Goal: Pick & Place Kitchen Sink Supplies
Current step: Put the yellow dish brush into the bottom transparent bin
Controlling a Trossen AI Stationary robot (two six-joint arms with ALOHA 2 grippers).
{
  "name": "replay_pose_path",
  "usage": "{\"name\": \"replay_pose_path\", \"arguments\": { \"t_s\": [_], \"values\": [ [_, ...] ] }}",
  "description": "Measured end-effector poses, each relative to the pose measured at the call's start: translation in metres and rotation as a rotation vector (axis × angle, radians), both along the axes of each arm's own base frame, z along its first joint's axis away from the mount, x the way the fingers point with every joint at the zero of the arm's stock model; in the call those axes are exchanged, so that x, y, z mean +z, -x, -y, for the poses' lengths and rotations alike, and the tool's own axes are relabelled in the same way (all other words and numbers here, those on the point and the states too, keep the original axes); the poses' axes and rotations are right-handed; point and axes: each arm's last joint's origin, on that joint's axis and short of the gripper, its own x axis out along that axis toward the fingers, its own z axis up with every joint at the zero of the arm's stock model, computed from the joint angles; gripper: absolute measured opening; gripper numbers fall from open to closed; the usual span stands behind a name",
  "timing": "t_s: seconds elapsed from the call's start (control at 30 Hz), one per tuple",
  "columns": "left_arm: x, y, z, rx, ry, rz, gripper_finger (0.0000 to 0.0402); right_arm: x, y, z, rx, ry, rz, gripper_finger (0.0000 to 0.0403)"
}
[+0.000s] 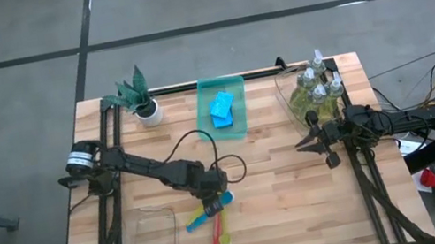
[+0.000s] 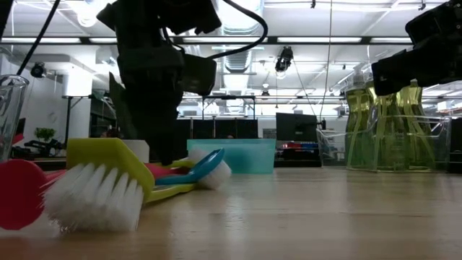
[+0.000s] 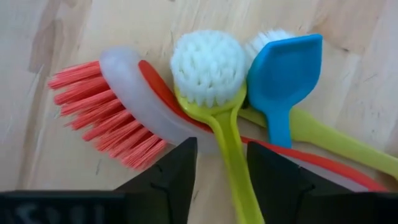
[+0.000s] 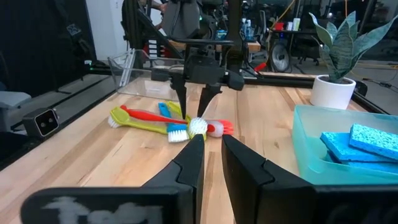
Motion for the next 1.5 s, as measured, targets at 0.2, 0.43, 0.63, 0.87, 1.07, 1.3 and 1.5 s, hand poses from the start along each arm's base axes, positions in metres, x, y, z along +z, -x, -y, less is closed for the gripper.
{"name": "replay_pose_path", "arguments": {
  "t_s": [0.2, 0.43, 0.63, 0.87, 1.07, 1.3, 1.5],
  "values": [
    [0.000, 0.000, -0.001, 0.009, -0.002, -0.001, 0.0076, 0.000, 0.000, 0.000, 0.000, 0.000, 0.000, 0.0052],
    [0.000, -0.001, -0.001, 0.007, 0.011, 0.000, 0.0010, 0.000, 0.000, 0.000, 0.000, 0.000, 0.000, 0.0052],
    [0.004, 0.001, -0.001, 0.007, 0.010, 0.010, 0.0002, 0.000, 0.000, 0.000, 0.000, 0.000, 0.000, 0.0052],
    [0.014, 0.007, -0.002, 0.013, 0.029, 0.014, 0.0000, 0.000, 0.000, 0.000, 0.000, 0.000, 0.000, 0.0052],
    [0.016, 0.007, -0.003, 0.023, 0.014, 0.023, 0.0000, 0.000, 0.000, 0.000, 0.000, 0.000, 0.000, 0.0052],
    [0.031, 0.006, -0.004, 0.025, 0.018, 0.073, 0.0000, 0.000, 0.000, 0.000, -0.001, 0.000, 0.000, 0.0052],
    [0.066, 0.007, -0.008, 0.020, 0.006, 0.189, 0.0000, 0.000, 0.000, 0.000, -0.001, 0.000, 0.000, 0.0052]
  ]
}}
